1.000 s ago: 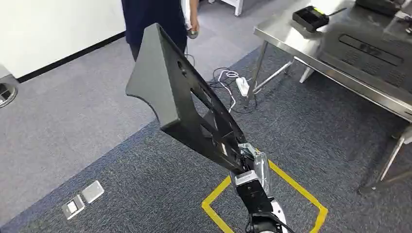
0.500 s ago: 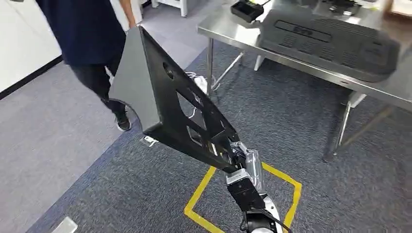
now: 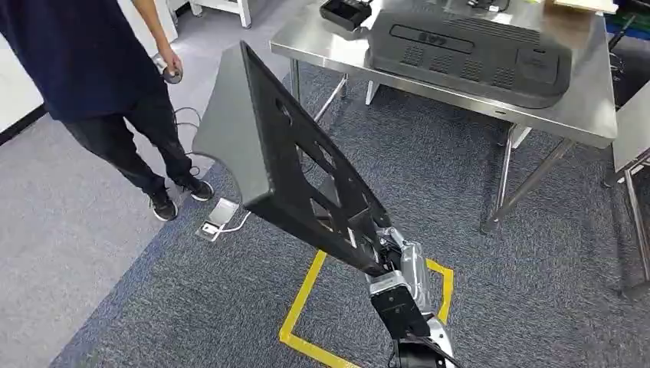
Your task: Take the parts from the cabinet and place them on the table.
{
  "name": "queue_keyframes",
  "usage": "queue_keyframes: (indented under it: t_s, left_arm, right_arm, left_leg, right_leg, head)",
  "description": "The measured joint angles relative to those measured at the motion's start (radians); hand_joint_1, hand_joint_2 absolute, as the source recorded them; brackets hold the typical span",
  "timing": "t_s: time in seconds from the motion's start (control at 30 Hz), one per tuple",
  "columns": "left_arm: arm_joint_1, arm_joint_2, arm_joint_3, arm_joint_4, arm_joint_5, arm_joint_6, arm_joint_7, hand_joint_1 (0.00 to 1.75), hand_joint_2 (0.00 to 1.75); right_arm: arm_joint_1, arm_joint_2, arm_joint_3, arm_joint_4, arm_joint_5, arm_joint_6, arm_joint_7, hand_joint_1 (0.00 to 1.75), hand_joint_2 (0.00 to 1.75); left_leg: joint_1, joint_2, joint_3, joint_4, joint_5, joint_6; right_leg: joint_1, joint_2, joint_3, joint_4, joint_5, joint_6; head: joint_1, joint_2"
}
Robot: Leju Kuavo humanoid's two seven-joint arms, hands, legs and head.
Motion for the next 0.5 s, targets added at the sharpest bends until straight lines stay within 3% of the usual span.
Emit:
queue_keyframes:
  t_s: [0.1,0.13,0.17,0.2,0.27,0.3,0.33,0.4,0.43,0.47,0.5]
  left_arm:
    - [-0.002,0.0,0.0,0.0,0.002,0.0,0.005,0.0,1.75]
    - [-0.004,0.0,0.0,0.0,0.002,0.0,0.009,0.0,1.75]
    - [-0.006,0.0,0.0,0.0,0.002,0.0,0.01,0.0,1.75]
    - [-0.006,0.0,0.0,0.0,0.002,0.0,0.011,0.0,1.75]
    - [-0.004,0.0,0.0,0.0,0.004,0.0,0.014,0.0,1.75]
    - [-0.003,0.0,0.0,0.0,0.005,0.0,0.015,0.0,1.75]
    - [-0.002,0.0,0.0,0.0,0.007,0.0,0.016,0.0,1.75]
    - [-0.003,0.0,0.0,0.0,0.008,0.0,0.016,0.0,1.75]
    - [-0.004,0.0,0.0,0.0,0.009,0.001,0.016,0.0,1.75]
    - [-0.003,0.001,0.0,0.0,0.01,0.003,0.017,0.0,1.75]
    - [-0.003,0.002,0.0,0.0,0.01,0.005,0.018,0.0,1.75]
  right_arm:
    - [0.0,-0.002,0.0,-0.001,-0.001,0.0,0.004,1.75,1.75]
    - [0.0,-0.002,0.0,-0.005,-0.001,0.0,0.005,1.75,1.75]
    - [-0.001,-0.002,0.0,-0.007,0.0,0.0,0.005,1.75,1.75]
    - [-0.005,-0.002,0.0,-0.007,0.0,0.0,0.005,1.75,1.75]
    - [-0.006,-0.002,0.0,-0.007,-0.001,0.0,0.005,1.75,1.75]
    - [-0.005,-0.002,0.0,-0.007,-0.001,0.0,0.006,1.75,1.75]
    - [-0.005,-0.002,0.0,-0.007,-0.001,0.0,0.006,1.75,1.75]
    - [-0.005,-0.002,0.0,-0.007,-0.002,0.0,0.006,1.75,1.75]
    - [-0.005,-0.002,0.0,-0.007,-0.003,0.0,0.006,1.75,1.75]
    - [-0.005,-0.002,0.0,-0.007,-0.003,0.0,0.006,1.75,1.75]
    - [-0.009,-0.002,0.0,-0.007,-0.004,0.0,0.007,1.75,1.75]
  left_leg:
    - [0.0,0.026,0.014,-0.008,-0.004,-0.015]
    - [0.005,0.018,0.017,-0.005,-0.013,-0.024]
    - [0.008,-0.033,0.013,0.023,-0.033,-0.028]
    - [0.008,-0.065,-0.016,0.086,-0.07,-0.029]
    - [0.005,-0.083,-0.096,0.248,-0.141,-0.03]
    - [0.004,-0.085,-0.132,0.31,-0.153,-0.029]
    - [0.003,-0.086,-0.144,0.319,-0.138,-0.026]
    - [0.002,-0.092,-0.1,0.197,-0.045,-0.016]
    - [0.002,-0.111,-0.061,0.1,0.011,-0.011]
    - [0.005,-0.164,-0.044,0.036,0.026,-0.007]
    - [0.01,-0.201,-0.042,0.019,0.022,-0.01]
  right_leg:
    - [0.006,0.031,-0.004,0.005,-0.006,-0.017]
    - [-0.006,0.041,0.003,-0.004,-0.001,-0.026]
    - [-0.006,0.05,0.004,-0.006,0.0,-0.03]
    - [-0.006,0.057,0.004,-0.005,0.0,-0.037]
    - [-0.002,0.079,0.005,-0.005,-0.002,-0.041]
    - [0.0,0.093,0.005,-0.004,-0.003,-0.043]
    - [0.001,0.107,0.006,-0.002,-0.004,-0.043]
    - [0.002,0.138,0.012,0.001,-0.007,-0.043]
    - [0.002,0.152,0.015,0.004,-0.01,-0.04]
    - [-0.001,0.162,0.012,0.007,-0.013,-0.038]
    - [0.006,0.173,0.003,0.017,-0.015,-0.033]
  head:
    - [-0.014,0.0]
    - [-0.014,0.0]
    - [-0.019,0.0]
    - [-0.028,0.0]
    - [-0.044,0.0]
    - [-0.047,0.0]
    - [-0.049,0.0]
    - [-0.052,0.0]
    - [-0.054,0.0]
    - [-0.058,0.0]
    - [-0.056,0.0]
